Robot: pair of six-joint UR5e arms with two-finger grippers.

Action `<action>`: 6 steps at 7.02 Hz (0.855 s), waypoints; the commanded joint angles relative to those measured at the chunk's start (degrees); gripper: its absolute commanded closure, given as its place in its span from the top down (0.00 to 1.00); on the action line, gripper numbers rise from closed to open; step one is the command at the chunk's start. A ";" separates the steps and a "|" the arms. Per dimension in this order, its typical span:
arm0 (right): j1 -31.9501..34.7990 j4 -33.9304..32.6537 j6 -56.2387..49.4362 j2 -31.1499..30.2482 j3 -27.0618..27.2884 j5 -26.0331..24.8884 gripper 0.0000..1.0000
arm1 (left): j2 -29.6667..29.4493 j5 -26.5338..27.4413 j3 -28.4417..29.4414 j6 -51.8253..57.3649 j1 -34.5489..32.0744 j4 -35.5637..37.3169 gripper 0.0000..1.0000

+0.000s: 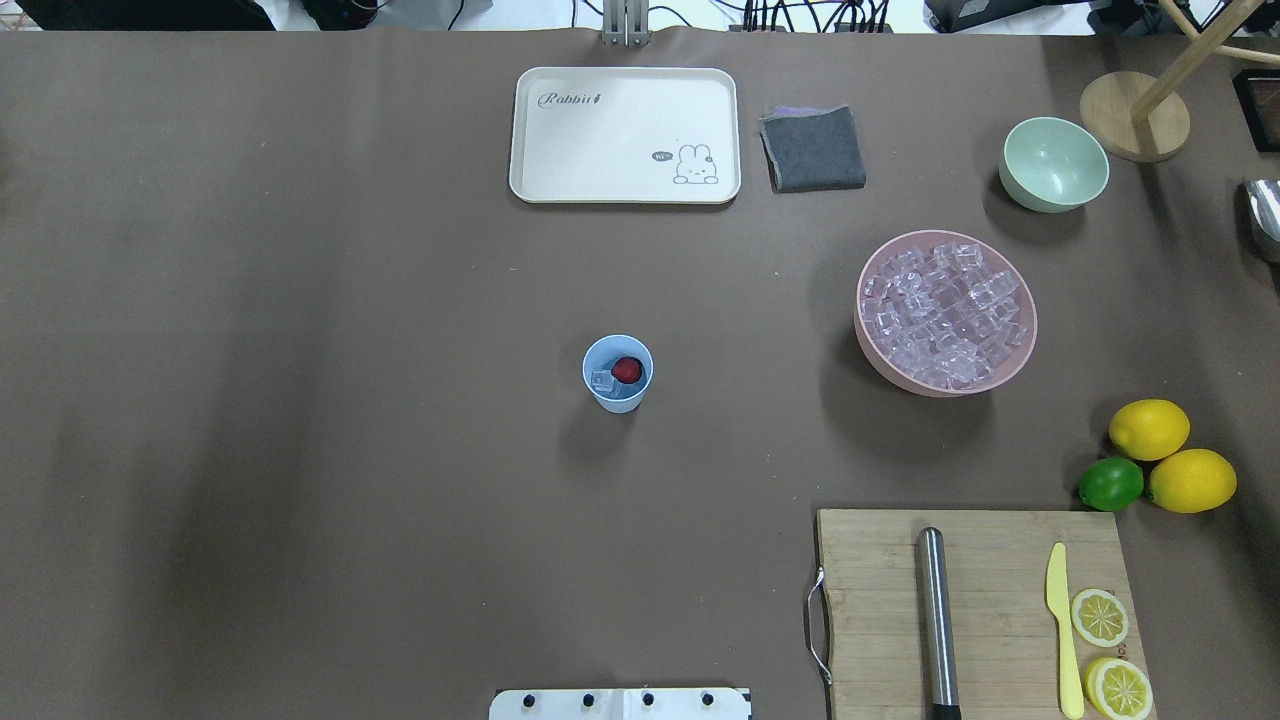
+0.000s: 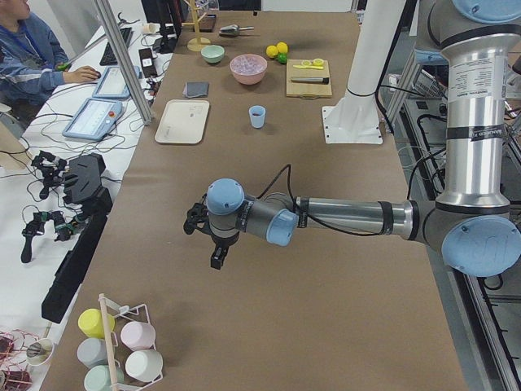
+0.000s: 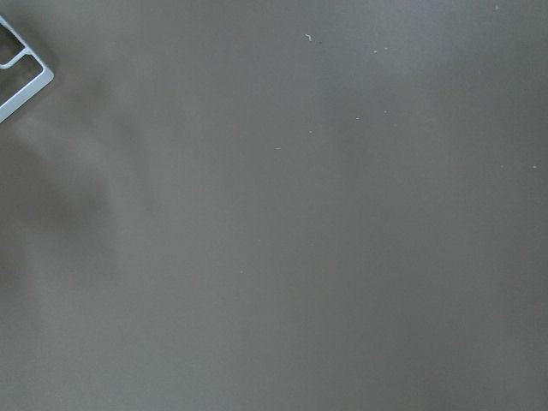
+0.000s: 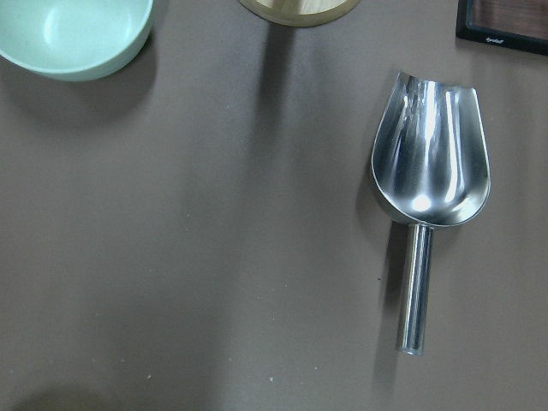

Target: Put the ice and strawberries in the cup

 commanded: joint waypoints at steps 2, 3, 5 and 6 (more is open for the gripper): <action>0.00 -0.04 0.14 -0.03 0.04 -0.02 1.00 | 0.19 0.10 -0.03 0.00 -0.55 0.02 0.97; 0.34 -0.12 0.22 0.05 0.56 0.76 1.00 | 0.19 0.10 -0.03 0.00 -0.55 0.02 0.97; 1.66 -0.73 0.14 0.23 0.74 1.29 1.00 | 0.19 0.88 -0.30 -0.09 -1.16 0.29 0.97; 1.93 -1.35 0.14 0.32 1.18 1.29 1.00 | 0.10 1.76 -0.30 -0.09 -1.52 0.29 0.97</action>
